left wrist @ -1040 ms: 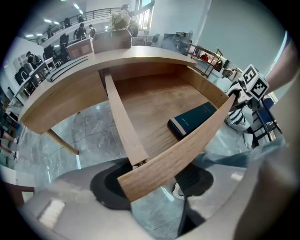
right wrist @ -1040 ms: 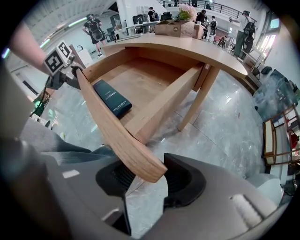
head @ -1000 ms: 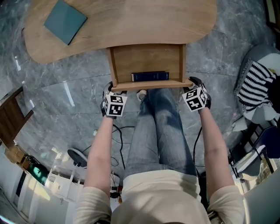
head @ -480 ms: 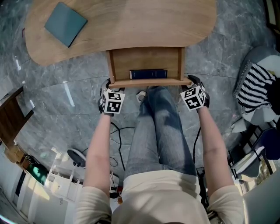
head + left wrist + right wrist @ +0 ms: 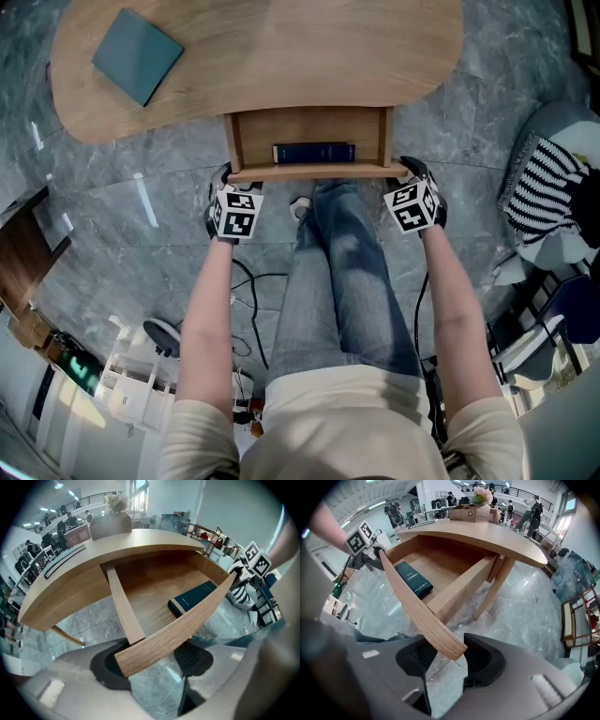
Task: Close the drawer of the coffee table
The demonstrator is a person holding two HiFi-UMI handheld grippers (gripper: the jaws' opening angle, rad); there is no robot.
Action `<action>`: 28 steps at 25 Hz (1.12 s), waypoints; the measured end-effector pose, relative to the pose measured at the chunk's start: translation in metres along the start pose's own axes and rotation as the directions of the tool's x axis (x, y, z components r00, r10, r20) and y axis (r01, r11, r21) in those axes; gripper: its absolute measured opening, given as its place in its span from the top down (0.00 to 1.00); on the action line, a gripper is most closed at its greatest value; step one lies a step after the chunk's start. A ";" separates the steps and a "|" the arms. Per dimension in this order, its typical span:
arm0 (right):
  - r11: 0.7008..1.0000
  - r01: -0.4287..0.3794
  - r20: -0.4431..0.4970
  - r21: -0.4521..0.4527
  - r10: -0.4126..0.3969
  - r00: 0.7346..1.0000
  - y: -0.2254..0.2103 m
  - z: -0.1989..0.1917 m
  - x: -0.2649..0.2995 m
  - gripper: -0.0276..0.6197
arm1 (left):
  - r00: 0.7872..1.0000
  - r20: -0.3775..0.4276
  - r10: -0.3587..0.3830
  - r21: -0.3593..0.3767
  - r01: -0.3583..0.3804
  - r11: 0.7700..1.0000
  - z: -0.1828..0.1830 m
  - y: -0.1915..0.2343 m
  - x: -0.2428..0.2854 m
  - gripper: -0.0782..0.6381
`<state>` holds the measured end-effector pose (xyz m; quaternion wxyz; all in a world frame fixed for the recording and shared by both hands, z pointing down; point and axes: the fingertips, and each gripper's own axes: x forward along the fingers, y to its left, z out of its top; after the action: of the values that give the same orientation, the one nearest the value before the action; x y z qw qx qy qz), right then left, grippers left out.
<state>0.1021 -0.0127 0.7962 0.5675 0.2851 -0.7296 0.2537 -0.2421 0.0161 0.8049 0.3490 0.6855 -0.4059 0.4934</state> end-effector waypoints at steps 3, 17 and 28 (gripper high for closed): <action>1.000 0.003 0.004 0.002 -0.003 1.000 -0.004 0.005 0.001 0.69 | 1.000 0.001 0.005 0.002 -0.005 1.000 0.005 0.003 0.002 0.51; 1.000 0.011 0.022 -0.002 -0.011 1.000 -0.027 0.029 0.005 0.69 | 1.000 0.006 0.022 -0.002 -0.022 1.000 0.034 0.019 0.009 0.51; 1.000 0.017 0.034 0.005 -0.017 0.999 -0.042 0.048 0.012 0.69 | 0.999 0.002 0.039 -0.008 -0.039 0.999 0.056 0.034 0.016 0.51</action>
<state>0.0963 -0.0771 0.7991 0.5565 0.2967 -0.7361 0.2457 -0.2480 -0.0509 0.8080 0.3416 0.6766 -0.4213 0.4980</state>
